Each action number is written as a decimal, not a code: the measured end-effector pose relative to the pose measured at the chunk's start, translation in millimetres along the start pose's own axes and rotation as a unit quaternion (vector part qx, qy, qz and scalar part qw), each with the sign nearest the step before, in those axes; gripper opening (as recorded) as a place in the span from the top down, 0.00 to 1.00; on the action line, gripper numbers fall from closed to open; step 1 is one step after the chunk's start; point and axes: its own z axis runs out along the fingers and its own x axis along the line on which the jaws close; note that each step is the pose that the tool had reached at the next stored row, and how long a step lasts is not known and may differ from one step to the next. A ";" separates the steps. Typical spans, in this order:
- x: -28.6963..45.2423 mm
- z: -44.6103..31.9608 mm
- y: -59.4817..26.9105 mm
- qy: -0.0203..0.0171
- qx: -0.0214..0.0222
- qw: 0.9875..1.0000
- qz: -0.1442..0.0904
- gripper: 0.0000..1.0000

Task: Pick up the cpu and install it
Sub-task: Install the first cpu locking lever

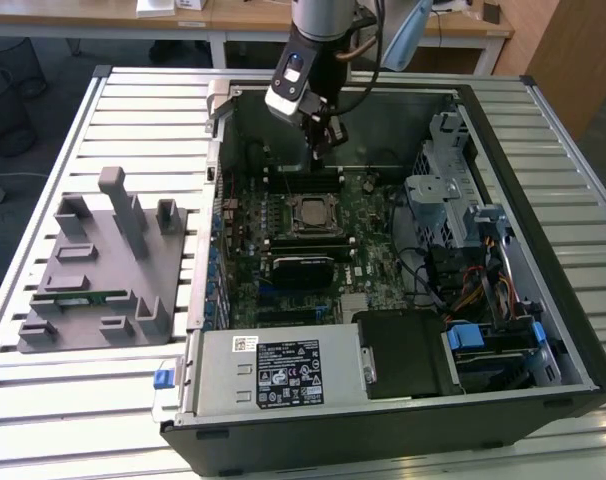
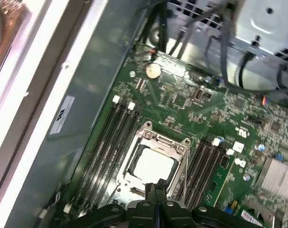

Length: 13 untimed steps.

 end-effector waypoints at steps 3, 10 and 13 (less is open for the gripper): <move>0.0 0.1 0.0 0.000 0.000 1.000 -0.027 0.89; 0.0 0.5 0.0 0.001 -0.001 0.996 -0.091 0.89; 0.0 0.8 0.0 0.002 -0.001 0.993 -0.117 0.89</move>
